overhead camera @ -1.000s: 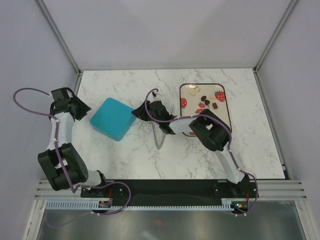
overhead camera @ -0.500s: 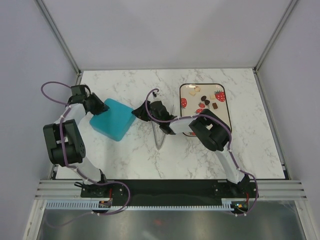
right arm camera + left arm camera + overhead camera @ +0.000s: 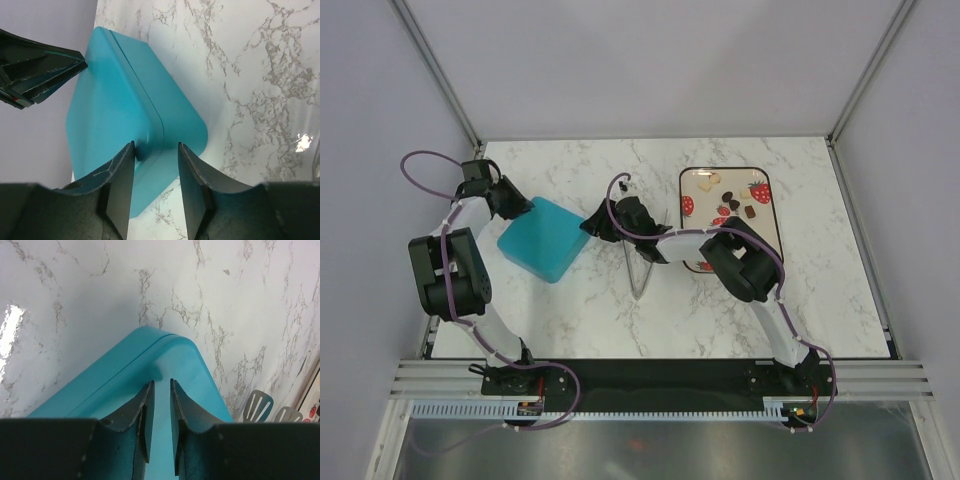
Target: Pack the chocolate
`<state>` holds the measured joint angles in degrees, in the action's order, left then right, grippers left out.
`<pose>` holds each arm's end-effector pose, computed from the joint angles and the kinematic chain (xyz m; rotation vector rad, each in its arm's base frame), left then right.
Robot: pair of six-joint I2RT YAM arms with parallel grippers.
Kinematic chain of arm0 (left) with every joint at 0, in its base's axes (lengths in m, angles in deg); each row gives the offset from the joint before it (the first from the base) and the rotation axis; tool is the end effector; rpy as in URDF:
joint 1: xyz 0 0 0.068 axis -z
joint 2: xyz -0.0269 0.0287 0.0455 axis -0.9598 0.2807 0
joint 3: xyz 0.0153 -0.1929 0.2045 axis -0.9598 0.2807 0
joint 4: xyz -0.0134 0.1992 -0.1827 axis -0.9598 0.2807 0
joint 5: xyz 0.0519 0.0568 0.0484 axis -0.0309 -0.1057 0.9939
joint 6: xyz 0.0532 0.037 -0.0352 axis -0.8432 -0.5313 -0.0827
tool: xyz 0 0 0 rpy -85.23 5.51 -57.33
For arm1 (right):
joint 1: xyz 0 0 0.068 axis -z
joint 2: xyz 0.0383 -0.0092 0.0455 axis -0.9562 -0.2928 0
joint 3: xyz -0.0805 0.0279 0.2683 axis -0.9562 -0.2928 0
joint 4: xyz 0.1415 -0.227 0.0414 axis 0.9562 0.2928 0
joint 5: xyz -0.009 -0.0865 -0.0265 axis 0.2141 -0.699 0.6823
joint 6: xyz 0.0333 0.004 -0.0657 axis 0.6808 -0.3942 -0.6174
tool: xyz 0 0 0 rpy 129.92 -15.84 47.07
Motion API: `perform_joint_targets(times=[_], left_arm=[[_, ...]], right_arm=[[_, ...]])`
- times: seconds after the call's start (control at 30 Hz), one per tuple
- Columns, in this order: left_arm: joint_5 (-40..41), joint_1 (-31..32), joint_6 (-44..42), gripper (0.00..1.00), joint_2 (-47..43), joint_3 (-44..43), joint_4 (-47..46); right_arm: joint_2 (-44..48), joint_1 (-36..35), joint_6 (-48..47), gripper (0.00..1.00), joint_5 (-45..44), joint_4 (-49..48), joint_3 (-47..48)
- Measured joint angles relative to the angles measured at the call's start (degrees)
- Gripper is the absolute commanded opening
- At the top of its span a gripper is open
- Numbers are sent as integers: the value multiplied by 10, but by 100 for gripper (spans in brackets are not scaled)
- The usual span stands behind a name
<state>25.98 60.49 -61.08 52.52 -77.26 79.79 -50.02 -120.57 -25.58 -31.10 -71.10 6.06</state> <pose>0.3999 0.0771 0.1937 -0.7296 2.3156 -0.4381 0.3602 0.3965 0.1287 0.1177 2.1136 1.1741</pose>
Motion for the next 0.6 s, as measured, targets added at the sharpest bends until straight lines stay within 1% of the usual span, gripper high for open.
perform_joint_targets(times=[0.1, 0.17, 0.2, 0.23, 0.3, 0.33, 0.37, 0.43, 0.5, 0.6], left_arm=[[-3, 2, 0, 27, 3, -2, -3], [-3, 4, 0, 27, 5, -3, -5], [-3, 5, 0, 27, 5, -4, -5], [-3, 7, 0, 27, 6, -4, -7], [-4, 10, 0, 27, 7, -4, -10], [-4, 12, 0, 27, 7, -4, -11], [-4, 14, 0, 27, 8, -4, -12], [-4, 17, 0, 27, 9, -4, -14], [-4, 20, 0, 27, 9, -4, -15], [-4, 21, 0, 27, 9, -4, -16]], right_arm=[[7, 6, -9, 48, 5, 20, 1], [16, 10, -24, 45, 13, 43, 4], [20, 13, -33, 42, 18, 57, 7], [22, 15, -41, 33, 24, 72, 14], [23, 20, -58, 23, 39, 103, 36], [22, 21, -66, 15, 44, 118, 51], [22, 23, -73, 12, 51, 131, 65], [18, 25, -81, 6, 69, 151, 102], [3, 26, -86, 4, 85, 159, 153], [-31, 25, -85, 3, 107, 153, 219]])
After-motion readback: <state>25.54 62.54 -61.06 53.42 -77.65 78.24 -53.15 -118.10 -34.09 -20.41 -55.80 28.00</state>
